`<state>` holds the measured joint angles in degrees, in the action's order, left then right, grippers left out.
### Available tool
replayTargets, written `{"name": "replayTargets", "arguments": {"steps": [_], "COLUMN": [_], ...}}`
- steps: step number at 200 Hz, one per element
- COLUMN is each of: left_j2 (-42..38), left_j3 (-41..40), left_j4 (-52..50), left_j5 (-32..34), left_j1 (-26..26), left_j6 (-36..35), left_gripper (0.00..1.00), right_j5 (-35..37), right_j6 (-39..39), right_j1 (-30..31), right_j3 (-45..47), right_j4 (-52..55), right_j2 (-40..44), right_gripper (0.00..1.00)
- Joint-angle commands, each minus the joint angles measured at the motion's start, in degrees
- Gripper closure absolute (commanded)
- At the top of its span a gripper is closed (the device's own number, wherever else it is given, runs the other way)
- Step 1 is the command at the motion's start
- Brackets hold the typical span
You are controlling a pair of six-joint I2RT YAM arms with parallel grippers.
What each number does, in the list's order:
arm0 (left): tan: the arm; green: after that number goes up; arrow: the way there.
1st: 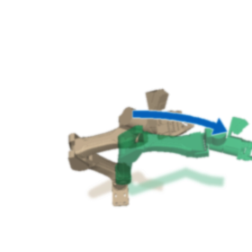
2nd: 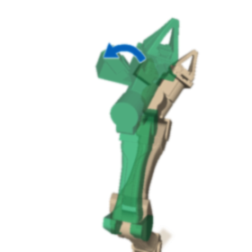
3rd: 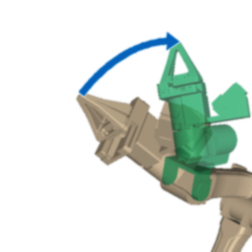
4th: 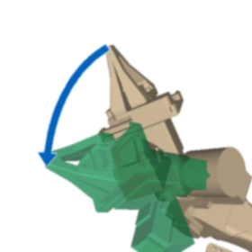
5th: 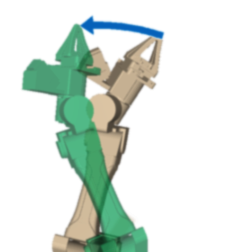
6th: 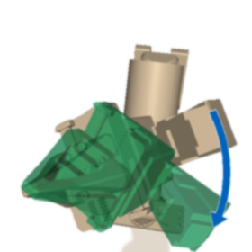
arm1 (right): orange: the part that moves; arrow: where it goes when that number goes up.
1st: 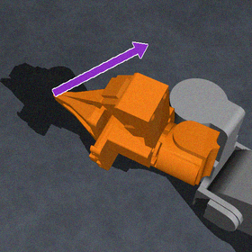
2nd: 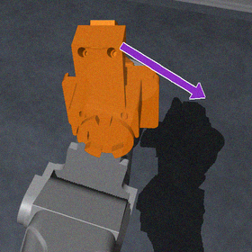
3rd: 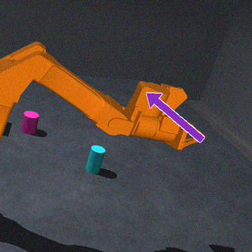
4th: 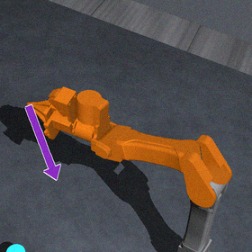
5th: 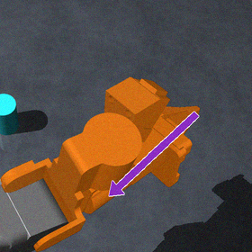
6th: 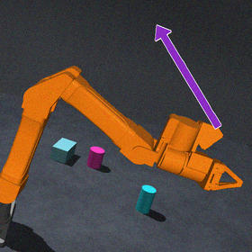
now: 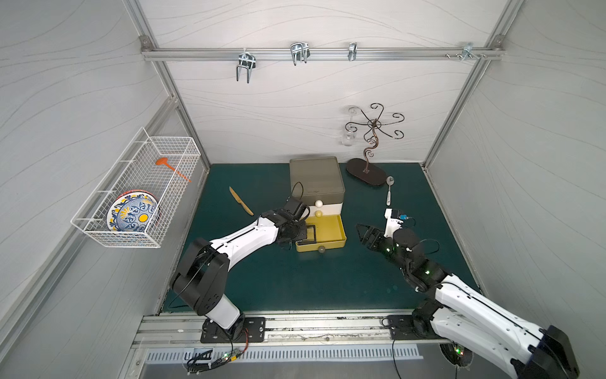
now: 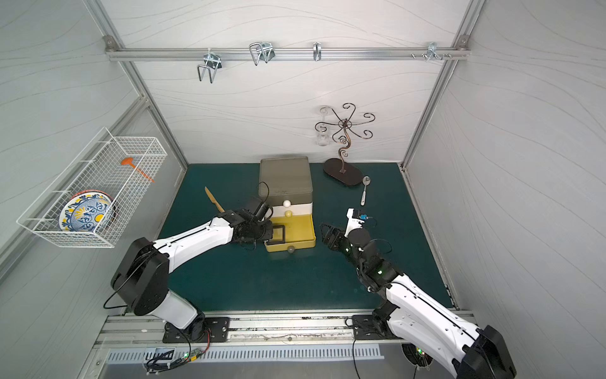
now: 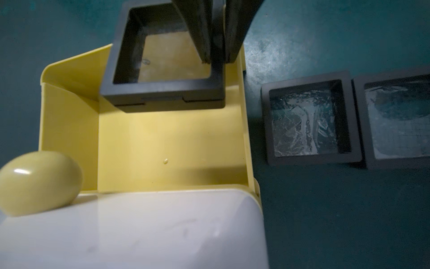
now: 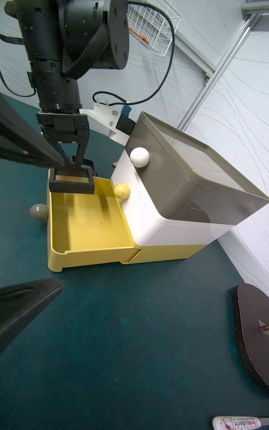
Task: Place the brooch boxes into the drawer by color
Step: Place the brooch box in the drawer, then pick up the brooch box from the center of the board.
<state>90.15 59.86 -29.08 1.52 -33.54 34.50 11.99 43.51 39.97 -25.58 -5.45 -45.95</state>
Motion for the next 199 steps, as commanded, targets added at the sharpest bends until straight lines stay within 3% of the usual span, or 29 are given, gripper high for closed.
{"name": "replayTargets", "arguments": {"steps": [1, 82, 100, 141, 199], "left_j2": [0.4, -3.9, -7.3, -14.0, -7.3], "left_j3": [1.8, 2.3, 0.9, -7.1, -10.3], "left_j4": [0.8, -3.1, -4.8, -2.3, 2.2], "left_j5": [1.4, 6.7, 5.7, -0.2, -1.4], "left_j1": [-0.1, 0.7, 4.6, 21.0, 27.2], "left_j6": [-0.5, -2.3, -2.7, -0.7, 3.1], "left_gripper": [0.81, 0.76, 0.75, 0.7, 0.67], "right_j5": [0.6, 0.7, 0.5, -0.2, -1.7], "right_j6": [-0.4, -0.2, -0.5, -0.3, -0.9], "right_j1": [-0.4, -0.4, -0.4, -0.4, -0.4], "right_j3": [-0.3, 0.0, 0.0, 0.4, -0.7], "right_j4": [0.5, 1.0, 1.2, 0.4, 0.5], "right_j2": [0.1, 1.0, 1.3, 0.4, -1.2], "right_gripper": [0.2, 0.19, 0.19, 0.19, 0.19]}}
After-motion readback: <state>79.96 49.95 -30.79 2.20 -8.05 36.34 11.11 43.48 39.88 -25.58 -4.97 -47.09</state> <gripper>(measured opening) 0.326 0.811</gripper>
